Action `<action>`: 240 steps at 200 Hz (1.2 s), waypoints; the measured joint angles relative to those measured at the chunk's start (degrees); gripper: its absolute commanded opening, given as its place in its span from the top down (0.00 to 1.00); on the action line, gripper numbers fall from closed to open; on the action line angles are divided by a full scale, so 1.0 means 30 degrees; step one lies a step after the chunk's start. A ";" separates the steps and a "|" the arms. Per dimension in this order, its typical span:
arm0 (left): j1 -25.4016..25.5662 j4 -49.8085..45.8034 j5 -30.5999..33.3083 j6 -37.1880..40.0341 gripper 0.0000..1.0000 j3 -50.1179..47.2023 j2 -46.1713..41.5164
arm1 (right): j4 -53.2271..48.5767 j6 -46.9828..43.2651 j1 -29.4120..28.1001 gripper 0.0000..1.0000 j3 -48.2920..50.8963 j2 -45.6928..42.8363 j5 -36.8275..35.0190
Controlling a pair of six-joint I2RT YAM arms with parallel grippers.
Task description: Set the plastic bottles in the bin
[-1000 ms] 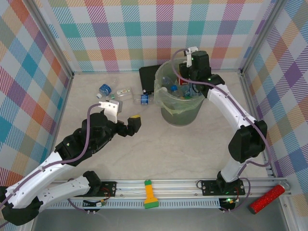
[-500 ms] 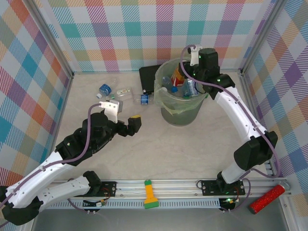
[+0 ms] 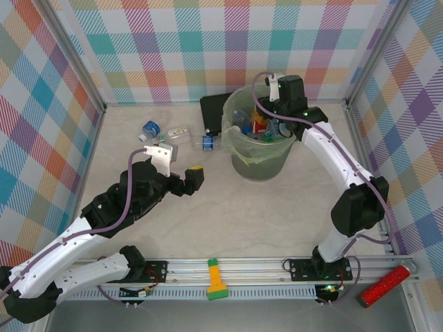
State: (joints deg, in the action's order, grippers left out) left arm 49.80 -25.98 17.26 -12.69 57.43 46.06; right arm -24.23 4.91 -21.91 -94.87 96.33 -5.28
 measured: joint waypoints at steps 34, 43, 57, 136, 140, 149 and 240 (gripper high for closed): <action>0.0000 -0.0007 0.0007 0.0000 0.01 -0.0007 -0.0007 | -0.0415 -0.0102 -0.0036 0.51 -0.0350 0.0248 0.0007; 0.0000 -0.0007 0.0015 0.0000 0.00 -0.0007 -0.0007 | -0.0678 -0.0095 -0.0058 0.49 -0.0415 0.0248 0.0022; 0.0000 -0.0015 0.0102 0.0000 0.01 -0.0007 -0.0007 | -0.1027 -0.0087 -0.0080 0.43 -0.0568 0.0248 0.0080; 0.0007 -0.0379 0.1749 -0.0648 0.00 -0.0066 0.0248 | -0.1515 0.0335 -0.0080 0.01 -0.1027 -0.2280 0.0109; 0.0007 -0.0379 0.1843 -0.0721 0.01 -0.0066 0.0342 | -0.1515 0.0379 -0.0080 0.01 -0.1027 -0.2514 0.0138; 0.0000 -0.0393 0.2025 -0.0852 0.01 -0.0066 0.0554 | -0.1508 0.0459 -0.0080 0.01 -0.1027 -0.2951 0.0146; -0.3315 -0.0153 0.1188 -0.2798 0.00 -0.0080 0.6091 | -0.1384 0.2550 -0.0444 0.01 0.2259 -0.6994 0.2033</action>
State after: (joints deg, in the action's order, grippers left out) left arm 39.86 -26.44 20.82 -21.08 57.19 64.34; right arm -28.38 12.56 -23.24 -88.09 75.35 0.82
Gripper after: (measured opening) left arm 0.995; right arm 0.990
